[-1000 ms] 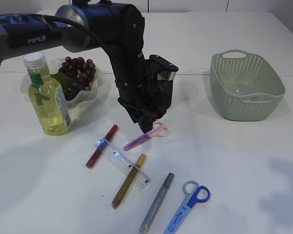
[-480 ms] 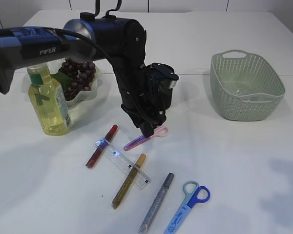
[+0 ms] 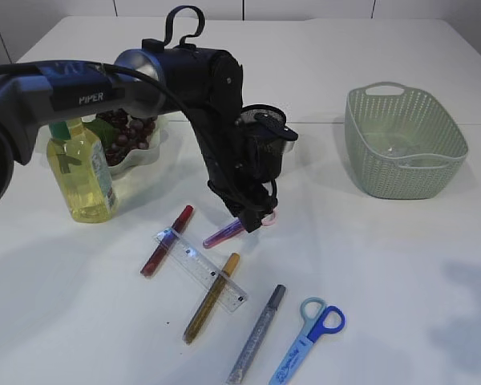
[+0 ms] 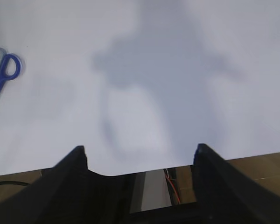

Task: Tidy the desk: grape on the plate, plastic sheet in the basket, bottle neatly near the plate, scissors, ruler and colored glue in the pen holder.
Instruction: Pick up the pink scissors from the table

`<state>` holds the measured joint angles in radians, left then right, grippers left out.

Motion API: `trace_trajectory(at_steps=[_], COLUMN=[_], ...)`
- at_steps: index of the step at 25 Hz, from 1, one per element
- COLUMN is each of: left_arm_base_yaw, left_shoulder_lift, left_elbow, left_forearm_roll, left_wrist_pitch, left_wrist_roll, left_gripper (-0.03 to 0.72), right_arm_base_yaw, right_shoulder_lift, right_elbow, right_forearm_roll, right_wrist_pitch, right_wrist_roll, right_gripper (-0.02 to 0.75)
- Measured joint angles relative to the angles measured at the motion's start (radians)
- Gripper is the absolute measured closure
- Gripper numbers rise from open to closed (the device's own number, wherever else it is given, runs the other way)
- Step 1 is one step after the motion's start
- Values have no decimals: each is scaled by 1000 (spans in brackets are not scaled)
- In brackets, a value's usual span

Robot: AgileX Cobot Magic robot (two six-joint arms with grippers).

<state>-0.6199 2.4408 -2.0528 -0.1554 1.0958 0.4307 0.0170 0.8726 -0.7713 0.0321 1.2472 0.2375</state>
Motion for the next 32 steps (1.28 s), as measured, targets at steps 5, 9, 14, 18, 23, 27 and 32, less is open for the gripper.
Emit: trace_trajectory(at_steps=[5, 9, 14, 18, 23, 27, 32], left_arm_base_yaw=[0, 0, 0, 6, 10, 16, 32], left_shoulder_lift=[0, 0, 0, 12, 27, 27, 27], left_elbow=[0, 0, 0, 0, 0, 0, 0], left_forearm_roll=[-7, -7, -7, -7, -7, -1, 7], left_wrist_pitch=[-38, -45, -45, -45, -45, -37, -8], left_wrist_roll=[11, 14, 14, 14, 14, 14, 14], left_gripper=[379, 379, 379, 379, 379, 380, 380], right_arm_base_yaw=[0, 0, 0, 0, 0, 0, 0], right_shoulder_lift=[0, 0, 0, 0, 0, 0, 0], right_elbow=[0, 0, 0, 0, 0, 0, 0], right_forearm_roll=[-7, -10, -13, -13, -13, -15, -15], right_wrist_pitch=[0, 0, 0, 0, 0, 0, 0], right_wrist_roll=[0, 0, 0, 0, 0, 0, 0], right_gripper=[194, 195, 195, 194, 194, 195, 195])
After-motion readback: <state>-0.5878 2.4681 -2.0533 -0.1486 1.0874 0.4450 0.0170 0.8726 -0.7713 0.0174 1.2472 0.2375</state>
